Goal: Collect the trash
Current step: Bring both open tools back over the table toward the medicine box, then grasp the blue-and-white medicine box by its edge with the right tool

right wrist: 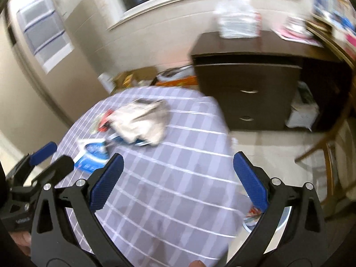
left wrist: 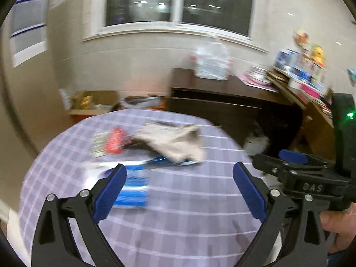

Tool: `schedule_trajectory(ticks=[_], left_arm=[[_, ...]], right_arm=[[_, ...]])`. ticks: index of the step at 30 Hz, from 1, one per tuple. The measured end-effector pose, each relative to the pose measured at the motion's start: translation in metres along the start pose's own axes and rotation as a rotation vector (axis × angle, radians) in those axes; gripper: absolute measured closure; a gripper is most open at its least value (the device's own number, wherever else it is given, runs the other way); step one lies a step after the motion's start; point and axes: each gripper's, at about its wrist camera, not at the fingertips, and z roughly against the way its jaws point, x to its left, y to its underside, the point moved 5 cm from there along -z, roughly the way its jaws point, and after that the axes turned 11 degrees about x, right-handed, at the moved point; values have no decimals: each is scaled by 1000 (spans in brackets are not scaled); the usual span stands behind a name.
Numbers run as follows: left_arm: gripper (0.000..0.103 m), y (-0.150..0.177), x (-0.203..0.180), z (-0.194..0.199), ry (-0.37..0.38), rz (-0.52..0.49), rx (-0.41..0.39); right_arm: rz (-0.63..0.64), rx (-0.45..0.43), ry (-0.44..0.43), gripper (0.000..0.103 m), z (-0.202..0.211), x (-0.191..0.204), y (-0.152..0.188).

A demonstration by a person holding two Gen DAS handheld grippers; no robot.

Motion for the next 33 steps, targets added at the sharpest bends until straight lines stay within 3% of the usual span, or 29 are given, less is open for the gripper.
schedule_trajectory(ticks=[6,13,23,24,27,28,32,33], left_arm=[[9,28,96,13,-107,175,10],[9,58,164,22,-197,287,33],[9,76,193,29,-228,345,40],[9,76,193,28,-227,347,42],[9,77,194,28,-228,348,45],[9,77,194,28,-227,347,46],[9,74,191,25,-227,339,49],[9,73,189,24,-228,334,50]], right_arm=[[244,69,-35,6,-44,96,10],[426,119,-35,6,-90,170,22],[597,144,65,7,-137,210,39],[613,143,78,9,-140,212,39],[621,149,66,44,-149,215,38],[610,150,62,62,-149,214,37],[602,125,35,82,-138,214,30],[603,121,30,82,-135,215,30]])
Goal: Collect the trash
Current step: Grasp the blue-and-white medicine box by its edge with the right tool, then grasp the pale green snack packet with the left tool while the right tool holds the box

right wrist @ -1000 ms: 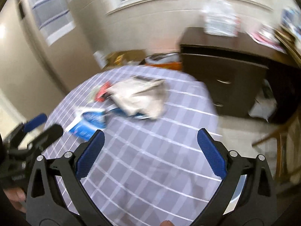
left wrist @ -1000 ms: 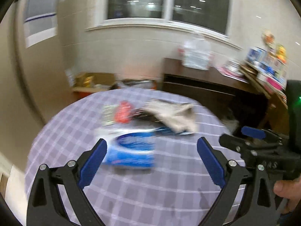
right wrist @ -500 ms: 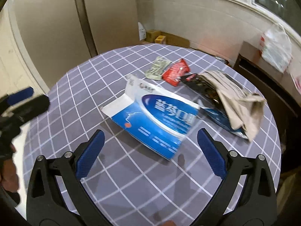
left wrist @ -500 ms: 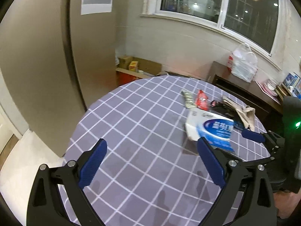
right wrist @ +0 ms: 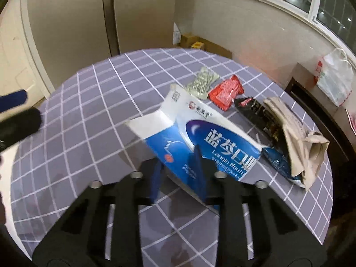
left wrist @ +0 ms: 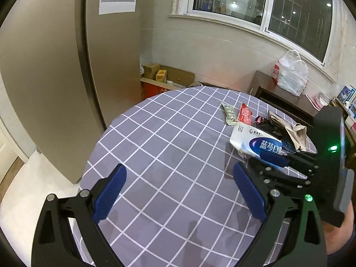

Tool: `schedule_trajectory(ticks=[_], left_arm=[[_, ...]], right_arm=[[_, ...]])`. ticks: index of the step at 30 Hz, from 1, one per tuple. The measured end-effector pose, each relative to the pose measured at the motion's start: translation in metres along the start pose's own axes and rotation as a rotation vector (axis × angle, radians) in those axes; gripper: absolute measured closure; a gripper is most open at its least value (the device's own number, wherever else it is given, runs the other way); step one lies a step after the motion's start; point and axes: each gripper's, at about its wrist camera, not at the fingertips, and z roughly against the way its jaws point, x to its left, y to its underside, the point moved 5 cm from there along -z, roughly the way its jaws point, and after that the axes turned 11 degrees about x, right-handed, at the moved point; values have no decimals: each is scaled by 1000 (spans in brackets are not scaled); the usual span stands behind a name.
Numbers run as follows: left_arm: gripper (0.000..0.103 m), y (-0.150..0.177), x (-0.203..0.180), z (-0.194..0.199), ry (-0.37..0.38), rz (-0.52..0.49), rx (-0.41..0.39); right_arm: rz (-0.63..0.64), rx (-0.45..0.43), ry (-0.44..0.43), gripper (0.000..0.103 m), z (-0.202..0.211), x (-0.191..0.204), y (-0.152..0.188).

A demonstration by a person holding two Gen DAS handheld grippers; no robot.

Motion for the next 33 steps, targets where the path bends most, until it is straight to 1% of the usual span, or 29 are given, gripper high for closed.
schedule_trajectory(ticks=[5,8,12,16,22,25,28,29,30,31,32,33], left_arm=[[9,-5,-15,-6,9,-25,-1],[9,-10,-29,-12,18,-52,-2],[9,-23,-51,-23,21,-99,-14],[9,-42,-72,-39,25,-145,-19],[9,-79,-95,-84,-3,-204,0],[9,-93,-101,-109,5,-210,32],[9,-105,-102,-136,-10,-202,64],[15,-107,-101,-143,-13,-195,78],[23,-109,-98,-153,-13,-181,104],[27,-111,-96,-160,-6,-166,123],[33,-111,-94,-164,5,-156,132],[37,-112,-93,-167,15,-149,134]], right_arm=[[-21,-52,-31,89,32,-12,6],[-36,-76,-33,93,50,-21,11],[-73,-103,-14,95,70,-41,22],[-113,-109,4,96,79,-63,31],[-180,-122,-15,96,85,-92,41],[-212,-133,-33,96,88,-100,44],[-240,-142,-52,96,91,-108,49],[-246,-144,-54,96,92,-111,51],[-251,-146,-55,96,92,-112,52],[-255,-147,-59,96,92,-113,52],[-264,-149,-62,96,93,-115,53],[-269,-150,-61,96,94,-117,54]])
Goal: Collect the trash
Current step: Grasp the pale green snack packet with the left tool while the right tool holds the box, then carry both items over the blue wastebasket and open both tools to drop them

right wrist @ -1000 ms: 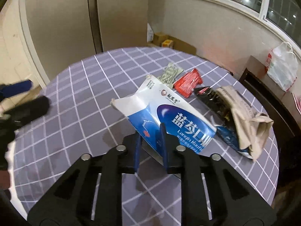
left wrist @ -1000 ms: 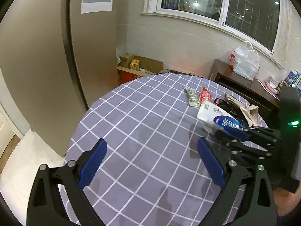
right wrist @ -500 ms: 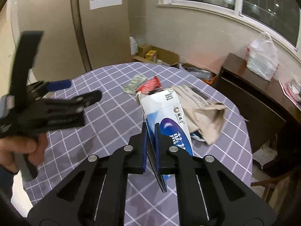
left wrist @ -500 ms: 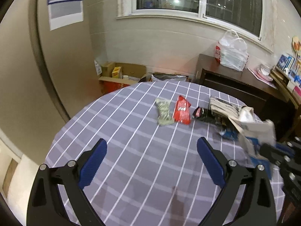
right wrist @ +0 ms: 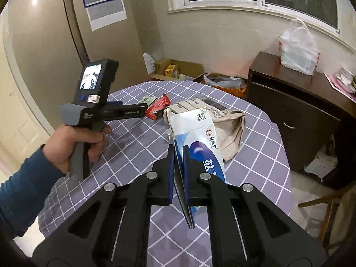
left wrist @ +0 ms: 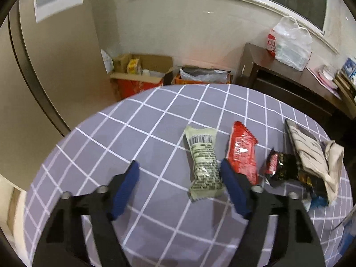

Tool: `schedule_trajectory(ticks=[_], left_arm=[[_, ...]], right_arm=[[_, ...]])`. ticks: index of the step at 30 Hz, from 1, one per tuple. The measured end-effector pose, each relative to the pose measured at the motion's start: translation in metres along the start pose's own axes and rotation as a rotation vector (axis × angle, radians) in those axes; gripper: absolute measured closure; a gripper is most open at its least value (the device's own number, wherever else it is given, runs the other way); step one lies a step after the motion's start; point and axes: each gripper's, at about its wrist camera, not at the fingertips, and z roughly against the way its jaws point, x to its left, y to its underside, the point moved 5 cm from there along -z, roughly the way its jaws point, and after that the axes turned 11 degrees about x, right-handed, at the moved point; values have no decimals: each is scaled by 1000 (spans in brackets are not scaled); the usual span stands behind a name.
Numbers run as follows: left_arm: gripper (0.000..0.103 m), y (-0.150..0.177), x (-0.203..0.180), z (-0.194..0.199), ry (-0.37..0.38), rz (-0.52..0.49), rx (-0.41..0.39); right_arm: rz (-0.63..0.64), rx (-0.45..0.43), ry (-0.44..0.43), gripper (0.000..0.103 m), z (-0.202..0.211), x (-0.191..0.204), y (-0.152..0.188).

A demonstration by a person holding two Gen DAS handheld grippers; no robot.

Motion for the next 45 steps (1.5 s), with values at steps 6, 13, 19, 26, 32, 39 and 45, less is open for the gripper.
schedule_trajectory(ticks=[6,13,19,26,32,39,45], left_arm=[[79,3,1,3,25,-28,-1],[79,25,7,31,40,-25,-40],[79,41,3,52,59,-24,-61],[79,57,-20,88,105,-58,-111],[79,67,-70,124,185,-133,-160],[79,86,-150,139,280,-236,-148],[79,109,-230,146,348,-365,-126]], right_arm=[[-40,-25,-27,96,9,-7,0],[-47,-6,-7,96,11,-14,7],[-56,-5,-26,96,10,-15,11],[-89,-65,-28,96,35,-26,11],[-142,-127,-22,96,68,-54,12],[-258,-192,40,96,111,-117,35],[-395,-186,113,96,131,-186,80]])
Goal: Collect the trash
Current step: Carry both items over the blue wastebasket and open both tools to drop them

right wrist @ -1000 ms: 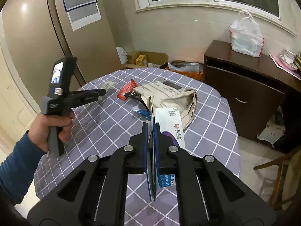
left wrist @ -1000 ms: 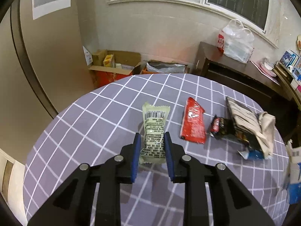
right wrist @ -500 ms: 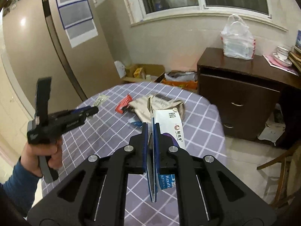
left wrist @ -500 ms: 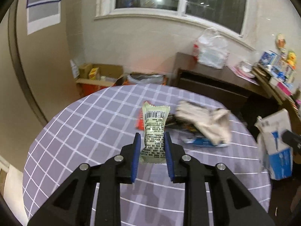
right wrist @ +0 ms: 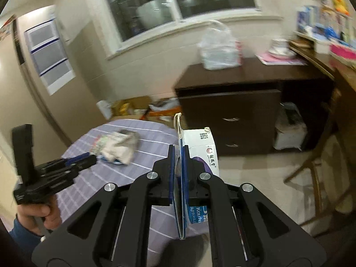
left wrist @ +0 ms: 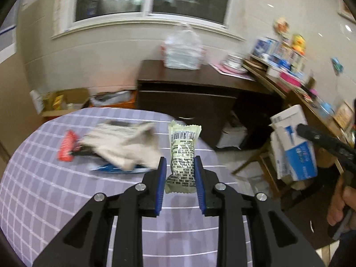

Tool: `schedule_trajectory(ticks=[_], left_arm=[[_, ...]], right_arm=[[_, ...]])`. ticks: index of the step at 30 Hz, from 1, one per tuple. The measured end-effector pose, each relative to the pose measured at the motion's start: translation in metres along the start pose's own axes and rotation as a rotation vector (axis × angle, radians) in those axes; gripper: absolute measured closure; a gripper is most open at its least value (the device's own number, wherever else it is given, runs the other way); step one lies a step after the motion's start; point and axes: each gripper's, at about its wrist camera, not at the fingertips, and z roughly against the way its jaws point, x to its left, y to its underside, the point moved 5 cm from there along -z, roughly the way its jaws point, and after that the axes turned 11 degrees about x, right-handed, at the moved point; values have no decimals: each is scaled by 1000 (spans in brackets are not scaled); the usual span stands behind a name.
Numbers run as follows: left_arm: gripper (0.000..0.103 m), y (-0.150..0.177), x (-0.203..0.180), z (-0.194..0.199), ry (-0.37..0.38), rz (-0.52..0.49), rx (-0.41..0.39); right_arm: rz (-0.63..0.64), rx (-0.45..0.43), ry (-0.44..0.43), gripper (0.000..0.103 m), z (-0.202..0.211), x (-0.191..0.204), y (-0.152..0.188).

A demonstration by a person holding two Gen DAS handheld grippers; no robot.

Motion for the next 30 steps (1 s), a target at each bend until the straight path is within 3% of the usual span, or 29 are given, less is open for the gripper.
schedule_trajectory(ticks=[6,15,16,17,19,22,24,30], left_arm=[[79,3,-72,-26,70,-100,49],[79,21,-145,-79,100,-200,165],[79,23,-152,-87,98,-212,180],[79,25,-155,-93,95,-219,196],[79,30,-165,-108,96,-229,231],[79,37,-180,-130,104,-244,279],[79,44,-190,-141,115,-257,309],[79,59,-217,-188,134,-297,414]], right_arm=[[-150,84,59,96,-19,-79,41],[-311,264,84,91,-89,-151,102],[-334,278,81,83,-95,-159,109],[-361,289,83,53,-101,-167,116],[-397,293,90,17,-104,-179,124],[-452,272,59,16,-100,-192,131],[-476,254,88,11,-90,-202,132],[-529,159,156,8,-39,-225,129]])
